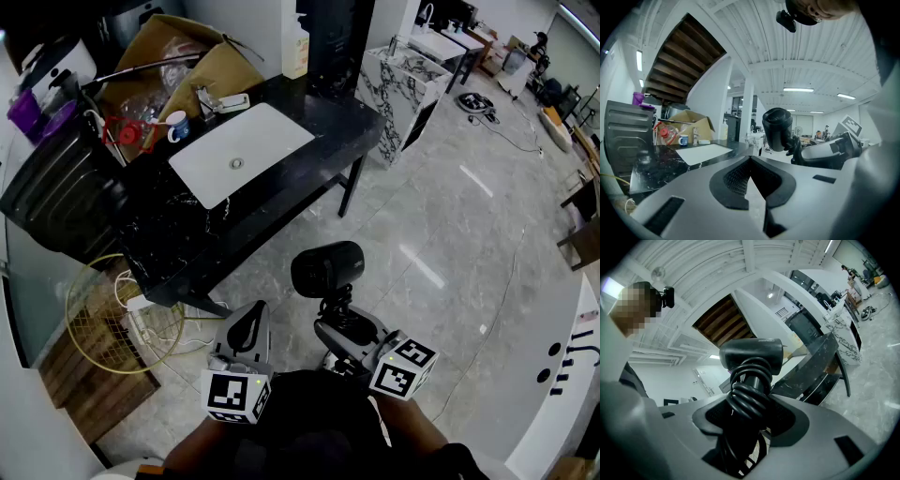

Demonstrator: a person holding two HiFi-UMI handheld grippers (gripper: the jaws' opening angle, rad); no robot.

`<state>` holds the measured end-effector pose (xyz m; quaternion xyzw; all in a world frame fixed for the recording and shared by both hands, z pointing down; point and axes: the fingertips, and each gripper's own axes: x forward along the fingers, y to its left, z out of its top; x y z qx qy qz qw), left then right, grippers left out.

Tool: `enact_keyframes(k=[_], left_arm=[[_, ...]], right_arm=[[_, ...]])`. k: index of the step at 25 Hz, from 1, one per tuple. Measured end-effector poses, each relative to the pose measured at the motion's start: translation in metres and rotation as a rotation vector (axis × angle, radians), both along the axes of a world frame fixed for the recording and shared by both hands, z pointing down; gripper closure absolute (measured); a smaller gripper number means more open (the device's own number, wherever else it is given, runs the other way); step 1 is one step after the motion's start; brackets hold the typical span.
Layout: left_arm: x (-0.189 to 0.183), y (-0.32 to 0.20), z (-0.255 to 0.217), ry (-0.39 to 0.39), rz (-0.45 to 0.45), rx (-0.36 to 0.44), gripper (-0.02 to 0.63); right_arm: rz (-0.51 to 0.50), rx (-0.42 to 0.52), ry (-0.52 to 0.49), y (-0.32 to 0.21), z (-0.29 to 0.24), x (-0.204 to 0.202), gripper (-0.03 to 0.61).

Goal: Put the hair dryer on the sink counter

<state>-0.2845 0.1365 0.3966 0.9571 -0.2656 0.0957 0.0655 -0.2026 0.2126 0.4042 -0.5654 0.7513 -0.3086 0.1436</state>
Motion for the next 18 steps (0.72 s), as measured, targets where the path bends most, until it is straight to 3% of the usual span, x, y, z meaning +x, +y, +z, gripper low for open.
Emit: enact_keyframes(k=[18], left_arm=[[0.007,0.005,0.0,-0.025,0.034,0.028,0.604]], right_arm=[[0.068,0.05,-0.04,0.01,-0.004,0.016,0.333]])
